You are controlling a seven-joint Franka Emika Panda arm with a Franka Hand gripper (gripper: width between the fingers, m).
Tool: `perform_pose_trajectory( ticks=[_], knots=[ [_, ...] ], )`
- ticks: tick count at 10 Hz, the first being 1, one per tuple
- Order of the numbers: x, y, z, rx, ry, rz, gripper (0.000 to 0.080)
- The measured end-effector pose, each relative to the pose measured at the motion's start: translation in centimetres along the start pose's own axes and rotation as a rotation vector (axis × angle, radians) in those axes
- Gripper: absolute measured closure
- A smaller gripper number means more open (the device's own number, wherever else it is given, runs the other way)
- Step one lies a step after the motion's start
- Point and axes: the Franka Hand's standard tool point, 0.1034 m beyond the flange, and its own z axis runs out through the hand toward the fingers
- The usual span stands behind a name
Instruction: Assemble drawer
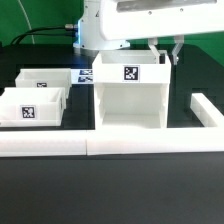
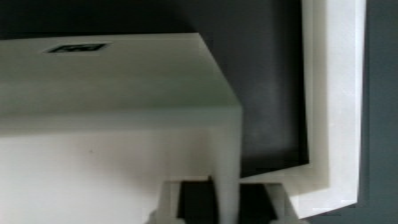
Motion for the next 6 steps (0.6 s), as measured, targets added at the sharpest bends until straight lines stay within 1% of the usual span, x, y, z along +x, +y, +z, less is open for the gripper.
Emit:
perform_pose_trajectory(
  ticks=[3,6],
  knots=[
    [0.1,-0.3,-0.1,0.007,0.003,0.15,0.076],
    [-0.4,-1.4,-0.1,0.02,-0.003,0.494,0.076]
  ],
)
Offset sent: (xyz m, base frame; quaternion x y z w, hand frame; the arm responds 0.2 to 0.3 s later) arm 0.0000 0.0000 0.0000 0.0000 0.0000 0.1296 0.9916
